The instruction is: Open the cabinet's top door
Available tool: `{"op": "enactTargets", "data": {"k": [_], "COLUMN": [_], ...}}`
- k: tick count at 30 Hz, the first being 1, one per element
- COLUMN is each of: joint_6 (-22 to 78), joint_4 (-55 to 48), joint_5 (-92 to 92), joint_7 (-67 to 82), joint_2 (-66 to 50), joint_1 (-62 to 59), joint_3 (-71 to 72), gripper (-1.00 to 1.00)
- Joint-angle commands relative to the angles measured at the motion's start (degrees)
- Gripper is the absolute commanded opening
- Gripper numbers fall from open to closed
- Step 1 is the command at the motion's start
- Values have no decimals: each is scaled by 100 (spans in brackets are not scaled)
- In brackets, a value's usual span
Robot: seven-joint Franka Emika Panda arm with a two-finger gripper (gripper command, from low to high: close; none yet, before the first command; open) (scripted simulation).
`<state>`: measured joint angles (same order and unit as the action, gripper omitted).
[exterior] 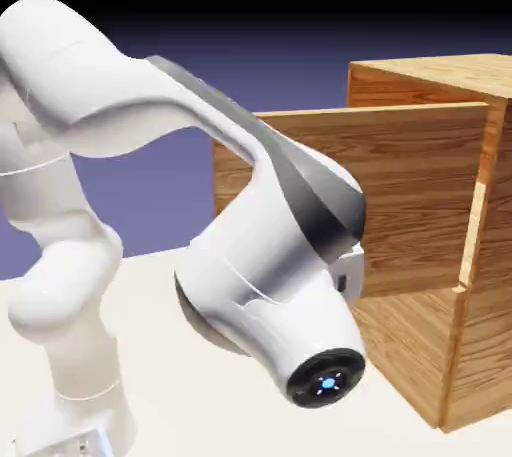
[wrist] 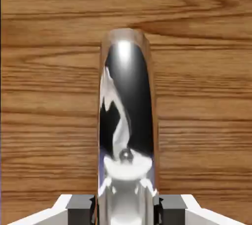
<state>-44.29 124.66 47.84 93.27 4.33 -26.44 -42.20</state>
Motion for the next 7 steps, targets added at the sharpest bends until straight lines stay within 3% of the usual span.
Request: {"op": "enactTargets", "data": {"k": [1, 7], "joint_6": [178, 1092], "joint_4": [-202, -1336], "joint_5": [-51, -381], "joint_7": [133, 901], "joint_2": [-208, -1292], "joint_1": [-35, -233], "joint_3": [-18, 30], "gripper": [-100, -100]}}
